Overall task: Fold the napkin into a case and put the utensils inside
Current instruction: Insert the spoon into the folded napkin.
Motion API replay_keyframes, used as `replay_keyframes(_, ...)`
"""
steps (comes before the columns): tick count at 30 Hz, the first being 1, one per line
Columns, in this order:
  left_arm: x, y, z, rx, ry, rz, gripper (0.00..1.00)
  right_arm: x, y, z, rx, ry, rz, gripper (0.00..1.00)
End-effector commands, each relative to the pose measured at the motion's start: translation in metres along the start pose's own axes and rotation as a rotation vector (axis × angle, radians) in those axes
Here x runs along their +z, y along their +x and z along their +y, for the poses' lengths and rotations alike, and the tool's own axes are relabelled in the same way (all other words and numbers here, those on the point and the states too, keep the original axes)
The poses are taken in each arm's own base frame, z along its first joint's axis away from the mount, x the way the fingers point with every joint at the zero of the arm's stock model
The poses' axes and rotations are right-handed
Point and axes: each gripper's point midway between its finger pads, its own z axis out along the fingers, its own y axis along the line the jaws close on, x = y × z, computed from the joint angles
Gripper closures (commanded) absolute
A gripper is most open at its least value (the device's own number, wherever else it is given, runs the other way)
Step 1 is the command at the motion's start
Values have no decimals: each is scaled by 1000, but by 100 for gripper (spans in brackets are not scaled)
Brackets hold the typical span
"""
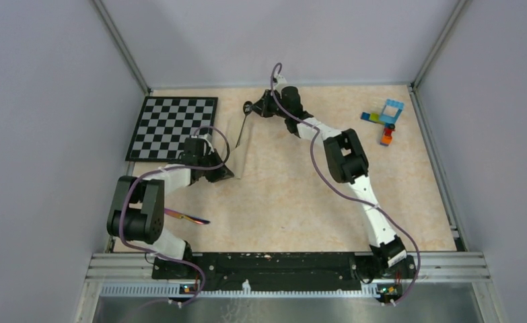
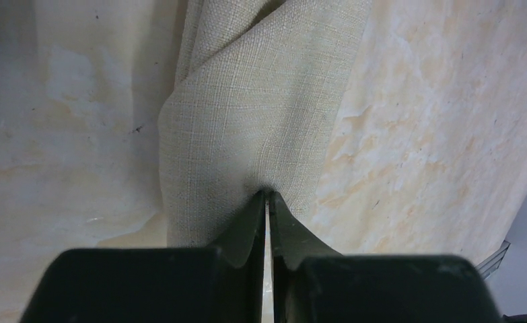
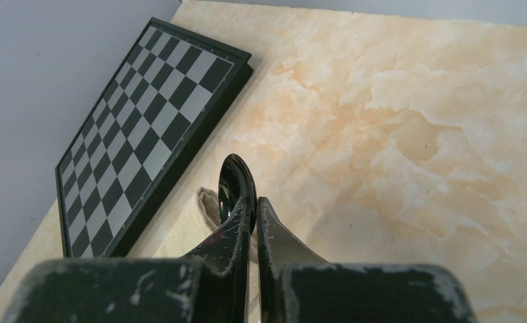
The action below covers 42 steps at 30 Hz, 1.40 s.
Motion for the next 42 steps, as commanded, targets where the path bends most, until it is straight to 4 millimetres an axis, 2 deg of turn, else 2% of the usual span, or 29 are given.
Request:
replay_keyframes(1, 8, -6, 9, 6, -18, -37, 92, -10, -46, 57, -79, -91, -69, 100)
replay_keyframes(6, 12, -2, 17, -1, -39, -29, 92, -13, -40, 70, -85, -103, -49, 100)
replay_keyframes(14, 12, 0, 18, -1, -39, -28, 93, -16, -29, 85, -26, -125, -5, 100)
replay_keyframes(21, 8, -1, 16, 5, -41, -35, 93, -17, -9, 84, 85, -105, 85, 100)
replay_keyframes(26, 7, -1, 18, 8, -47, -39, 93, -22, -1, 91, 143, -129, 130, 100)
replay_keyframes(34, 6, -2, 16, 11, -43, -45, 93, -27, 17, 94, 166, -119, 185, 100)
replay_keyframes(38, 0, -6, 7, 16, -14, -58, 90, -26, 25, 95, 165, -111, 203, 100)
replay_keyframes(42, -9, -9, -3, 24, 17, -75, 79, -25, 27, 92, 168, -99, 203, 100)
